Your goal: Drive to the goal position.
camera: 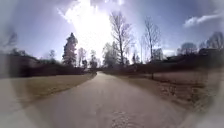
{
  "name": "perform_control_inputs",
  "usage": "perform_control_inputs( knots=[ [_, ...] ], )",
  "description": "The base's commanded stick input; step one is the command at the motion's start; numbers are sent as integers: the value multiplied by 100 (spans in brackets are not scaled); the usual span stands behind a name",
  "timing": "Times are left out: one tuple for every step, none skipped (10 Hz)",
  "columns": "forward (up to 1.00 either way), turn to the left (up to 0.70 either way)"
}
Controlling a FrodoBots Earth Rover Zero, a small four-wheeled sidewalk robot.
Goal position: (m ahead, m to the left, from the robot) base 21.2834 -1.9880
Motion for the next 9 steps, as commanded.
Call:
perform_control_inputs(
  knots=[
    [100,27],
    [100,2],
    [100,25],
    [100,8],
    [100,0],
    [100,22],
    [100,27],
    [100,5],
    [100,0]
  ],
)
